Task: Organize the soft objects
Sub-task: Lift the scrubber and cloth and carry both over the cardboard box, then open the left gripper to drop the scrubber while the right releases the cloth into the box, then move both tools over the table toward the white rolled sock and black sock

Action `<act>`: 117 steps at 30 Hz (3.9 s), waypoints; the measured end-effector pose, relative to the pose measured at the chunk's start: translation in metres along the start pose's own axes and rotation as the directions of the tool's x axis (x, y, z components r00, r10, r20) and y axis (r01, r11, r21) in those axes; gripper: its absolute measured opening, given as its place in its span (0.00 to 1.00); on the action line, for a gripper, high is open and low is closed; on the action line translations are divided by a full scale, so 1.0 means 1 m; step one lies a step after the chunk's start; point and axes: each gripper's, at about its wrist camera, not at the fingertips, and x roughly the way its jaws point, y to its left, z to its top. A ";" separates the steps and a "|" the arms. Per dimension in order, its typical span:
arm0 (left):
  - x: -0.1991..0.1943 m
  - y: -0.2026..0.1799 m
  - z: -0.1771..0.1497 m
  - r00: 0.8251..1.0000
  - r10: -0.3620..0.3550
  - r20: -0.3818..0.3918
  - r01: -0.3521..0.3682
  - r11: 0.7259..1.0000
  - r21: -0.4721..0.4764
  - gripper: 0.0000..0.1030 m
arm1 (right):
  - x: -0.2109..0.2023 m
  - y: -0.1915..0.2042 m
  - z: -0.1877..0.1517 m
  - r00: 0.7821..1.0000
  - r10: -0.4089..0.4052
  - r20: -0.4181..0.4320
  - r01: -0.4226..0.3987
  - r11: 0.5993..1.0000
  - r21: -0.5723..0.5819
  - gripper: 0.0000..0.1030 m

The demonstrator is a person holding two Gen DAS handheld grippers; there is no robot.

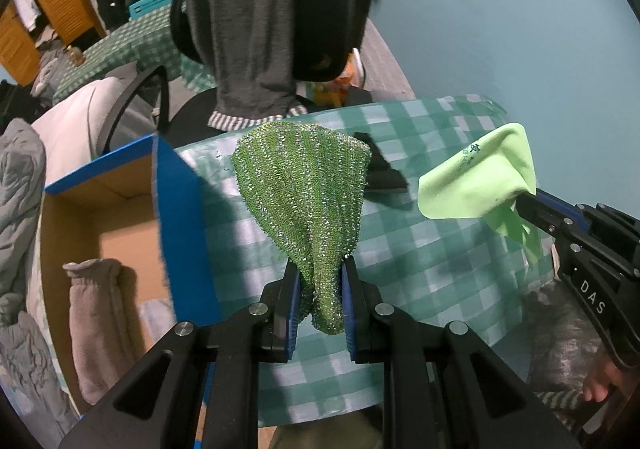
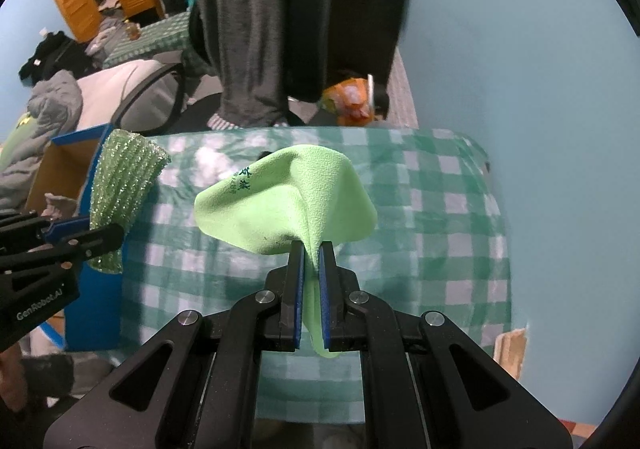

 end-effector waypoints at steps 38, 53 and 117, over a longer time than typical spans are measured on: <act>-0.041 0.163 -0.058 0.993 0.121 0.017 -0.110 0.946 -0.305 0.18 | 0.003 0.186 0.038 0.980 0.197 -0.006 -0.189 0.933 -0.307 0.06; -0.044 0.217 -0.080 0.987 0.158 -0.006 -0.148 0.909 -0.391 0.18 | 0.017 0.270 0.038 0.965 0.258 -0.058 -0.257 0.865 -0.431 0.06; -0.023 0.158 -0.036 0.989 0.134 -0.061 -0.146 0.944 -0.294 0.49 | 0.041 0.125 0.056 0.979 0.162 -0.126 -0.182 0.969 -0.165 0.57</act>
